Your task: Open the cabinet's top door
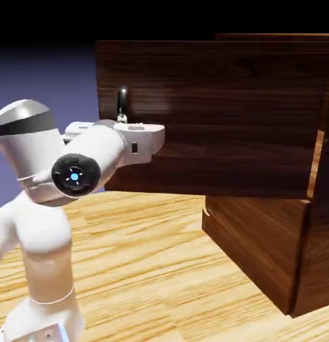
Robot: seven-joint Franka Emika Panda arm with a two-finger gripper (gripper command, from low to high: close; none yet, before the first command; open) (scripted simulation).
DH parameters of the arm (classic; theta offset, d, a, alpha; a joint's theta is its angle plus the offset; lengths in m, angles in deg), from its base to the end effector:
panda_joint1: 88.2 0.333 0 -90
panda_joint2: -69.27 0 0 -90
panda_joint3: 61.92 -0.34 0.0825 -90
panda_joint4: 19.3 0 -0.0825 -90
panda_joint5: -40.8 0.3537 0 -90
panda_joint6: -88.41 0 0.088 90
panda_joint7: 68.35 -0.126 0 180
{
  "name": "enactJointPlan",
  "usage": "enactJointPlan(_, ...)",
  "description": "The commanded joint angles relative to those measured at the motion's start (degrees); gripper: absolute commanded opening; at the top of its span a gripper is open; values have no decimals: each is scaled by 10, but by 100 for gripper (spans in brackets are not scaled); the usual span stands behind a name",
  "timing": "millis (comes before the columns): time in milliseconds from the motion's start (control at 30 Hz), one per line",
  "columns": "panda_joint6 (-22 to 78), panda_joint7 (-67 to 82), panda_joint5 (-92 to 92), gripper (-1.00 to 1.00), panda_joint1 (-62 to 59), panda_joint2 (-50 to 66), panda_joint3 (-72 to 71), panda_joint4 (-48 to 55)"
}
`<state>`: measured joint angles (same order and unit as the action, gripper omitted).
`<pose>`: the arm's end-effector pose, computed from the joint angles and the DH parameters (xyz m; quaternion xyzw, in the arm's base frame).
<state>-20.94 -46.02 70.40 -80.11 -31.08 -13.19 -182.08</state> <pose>0.1000 -0.1297 0.5348 -0.6979 -0.1133 -0.4135 0.5737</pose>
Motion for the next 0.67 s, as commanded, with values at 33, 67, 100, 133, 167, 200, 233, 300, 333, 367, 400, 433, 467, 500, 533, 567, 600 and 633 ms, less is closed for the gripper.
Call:
enactJointPlan(33,38,-15,-40,-100,31,-6,35,38)
enactJointPlan(67,59,-18,-54,-100,46,-6,49,59)
enactJointPlan(100,80,-22,-67,-100,61,-7,62,79)
enactJointPlan(133,100,-26,-78,-100,76,-6,73,100)
enactJointPlan(167,119,-29,-87,-100,91,-6,82,121)
enactJointPlan(200,139,-33,-96,-100,106,-6,91,142)
enactJointPlan(233,157,-36,-103,-100,122,-6,98,162)
enactJointPlan(300,194,-43,-116,-100,153,-6,110,204)
enactJointPlan(333,211,-46,-121,-100,169,-6,115,225)
enactJointPlan(367,229,-50,-126,-100,185,-6,119,245)
enactJointPlan(400,246,-53,-130,-100,201,-7,123,266)
enactJointPlan(433,263,-57,-134,-100,217,-6,126,287)
enactJointPlan(467,280,-59,-136,-100,232,-4,129,308)
enactJointPlan(500,297,-60,-137,-100,246,-2,132,329)
enactJointPlan(533,314,-62,-138,-100,261,1,134,349)
enactJointPlan(567,331,-64,-139,-100,275,4,136,370)
enactJointPlan(600,347,-66,-139,-100,290,6,139,391)
enactJointPlan(633,347,-66,-139,-100,290,6,139,391)
